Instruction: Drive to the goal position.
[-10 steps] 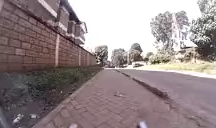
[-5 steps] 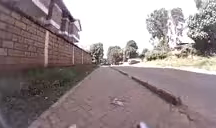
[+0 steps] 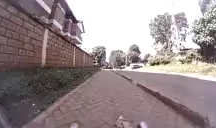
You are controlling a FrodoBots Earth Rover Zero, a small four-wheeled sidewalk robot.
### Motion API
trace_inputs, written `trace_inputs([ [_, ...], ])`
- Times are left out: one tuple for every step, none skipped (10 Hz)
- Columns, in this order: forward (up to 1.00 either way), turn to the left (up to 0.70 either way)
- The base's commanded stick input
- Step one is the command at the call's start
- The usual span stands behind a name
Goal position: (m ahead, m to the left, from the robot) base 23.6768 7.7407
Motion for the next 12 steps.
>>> trace_inputs([
  [1.00, 0.34],
  [1.00, 0.30],
  [1.00, 0.14],
  [1.00, 0.00],
  [1.00, 0.00],
  [1.00, 0.00],
  [1.00, 0.00],
  [1.00, 0.00],
  [1.00, 0.00],
  [1.00, 0.00],
  [1.00, 0.00],
  [1.00, 0.00],
])
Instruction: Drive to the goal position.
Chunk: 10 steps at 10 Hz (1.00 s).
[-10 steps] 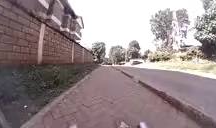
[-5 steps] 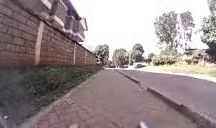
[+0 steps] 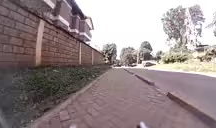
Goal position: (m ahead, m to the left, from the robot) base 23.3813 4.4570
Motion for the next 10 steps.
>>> trace_inputs([
  [1.00, 0.00],
  [1.00, 0.00],
  [1.00, 0.00],
  [1.00, 0.00],
  [1.00, 0.00],
  [1.00, -0.31],
  [1.00, -0.28],
  [1.00, -0.12],
  [1.00, 0.00],
  [1.00, 0.00],
])
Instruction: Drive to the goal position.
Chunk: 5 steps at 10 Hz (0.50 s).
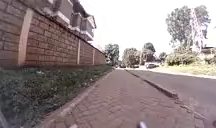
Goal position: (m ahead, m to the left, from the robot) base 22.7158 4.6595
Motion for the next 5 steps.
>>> trace_inputs([
  [1.00, 0.00],
  [1.00, 0.00],
  [1.00, 0.00],
  [1.00, -0.07],
  [1.00, -0.16],
])
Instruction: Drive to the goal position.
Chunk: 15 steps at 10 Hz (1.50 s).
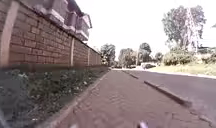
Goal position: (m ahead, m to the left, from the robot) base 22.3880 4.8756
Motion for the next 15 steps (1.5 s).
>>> trace_inputs([
  [1.00, -0.25],
  [1.00, -0.33],
  [1.00, -0.34],
  [1.00, -0.17],
  [1.00, 0.00],
  [1.00, 0.00],
  [1.00, 0.00],
  [1.00, 0.00],
  [1.00, 0.00],
  [1.00, 0.00],
  [1.00, 0.00],
  [1.00, -0.15],
  [1.00, -0.33],
  [1.00, -0.35],
  [1.00, -0.02],
])
